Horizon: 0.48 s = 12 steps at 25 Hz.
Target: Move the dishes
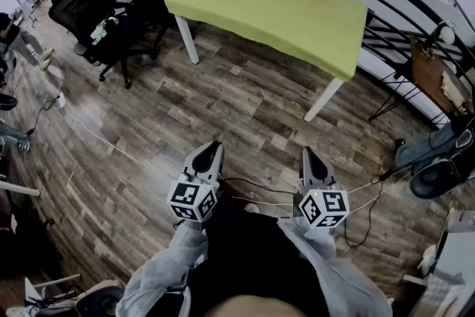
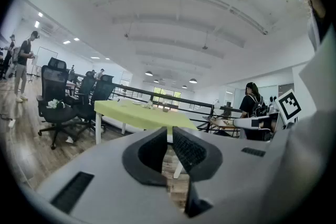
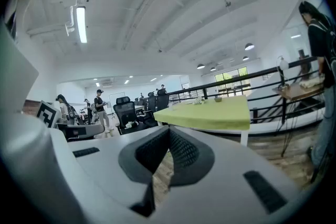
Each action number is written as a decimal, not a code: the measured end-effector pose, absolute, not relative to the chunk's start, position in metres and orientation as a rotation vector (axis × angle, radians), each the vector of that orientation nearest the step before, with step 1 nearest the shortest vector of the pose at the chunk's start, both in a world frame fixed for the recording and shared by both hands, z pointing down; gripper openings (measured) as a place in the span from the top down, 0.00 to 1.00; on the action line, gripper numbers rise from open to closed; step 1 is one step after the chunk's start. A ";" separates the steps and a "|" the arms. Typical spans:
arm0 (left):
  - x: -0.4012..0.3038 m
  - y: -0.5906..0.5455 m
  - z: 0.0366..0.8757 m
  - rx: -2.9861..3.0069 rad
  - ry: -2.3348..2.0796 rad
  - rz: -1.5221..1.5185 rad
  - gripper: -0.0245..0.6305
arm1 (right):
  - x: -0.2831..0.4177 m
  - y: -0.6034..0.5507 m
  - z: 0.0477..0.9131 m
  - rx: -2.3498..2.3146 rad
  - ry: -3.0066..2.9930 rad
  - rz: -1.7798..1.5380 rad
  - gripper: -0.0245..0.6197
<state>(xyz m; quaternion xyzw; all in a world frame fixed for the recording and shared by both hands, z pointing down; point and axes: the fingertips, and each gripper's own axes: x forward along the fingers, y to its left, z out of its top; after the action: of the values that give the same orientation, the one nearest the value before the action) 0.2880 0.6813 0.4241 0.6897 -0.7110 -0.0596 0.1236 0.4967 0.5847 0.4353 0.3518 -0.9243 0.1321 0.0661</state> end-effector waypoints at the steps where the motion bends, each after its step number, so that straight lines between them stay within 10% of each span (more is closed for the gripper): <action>1: 0.289 0.683 0.423 2.012 -2.073 -0.176 0.89 | 0.498 0.586 0.436 1.063 -2.789 0.396 0.95; 12: 0.295 0.711 0.423 1.994 -2.087 -0.150 0.89 | 0.502 0.602 0.440 1.074 -2.718 0.327 0.95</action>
<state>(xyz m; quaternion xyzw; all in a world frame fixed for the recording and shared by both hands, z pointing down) 0.2952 0.7115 0.4234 0.6845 -0.7164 -0.0515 0.1251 0.5016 0.6016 0.4399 0.3632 -0.9197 0.1107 0.1001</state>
